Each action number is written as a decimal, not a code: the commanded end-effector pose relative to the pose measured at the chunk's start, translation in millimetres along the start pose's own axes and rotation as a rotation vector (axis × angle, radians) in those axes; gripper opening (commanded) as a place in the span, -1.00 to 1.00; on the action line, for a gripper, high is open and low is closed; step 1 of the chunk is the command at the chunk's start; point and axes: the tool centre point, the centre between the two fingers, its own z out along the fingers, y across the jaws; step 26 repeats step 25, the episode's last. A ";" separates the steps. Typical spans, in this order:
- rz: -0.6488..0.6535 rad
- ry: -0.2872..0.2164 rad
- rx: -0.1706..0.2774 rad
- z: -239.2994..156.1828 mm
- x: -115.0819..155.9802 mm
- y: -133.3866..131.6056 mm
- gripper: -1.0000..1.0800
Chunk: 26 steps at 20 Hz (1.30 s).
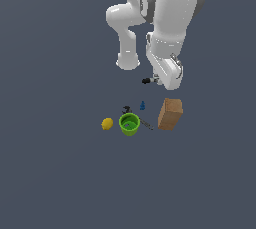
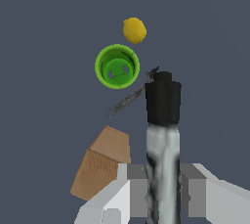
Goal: Pick up a designated object from a clutter of objects.
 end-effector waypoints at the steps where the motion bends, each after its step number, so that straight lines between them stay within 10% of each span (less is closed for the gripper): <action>1: 0.001 0.002 0.000 -20.1 -16.9 10.6 -1.00; 26: 0.000 -0.002 -0.001 -106.1 -92.2 47.9 -1.00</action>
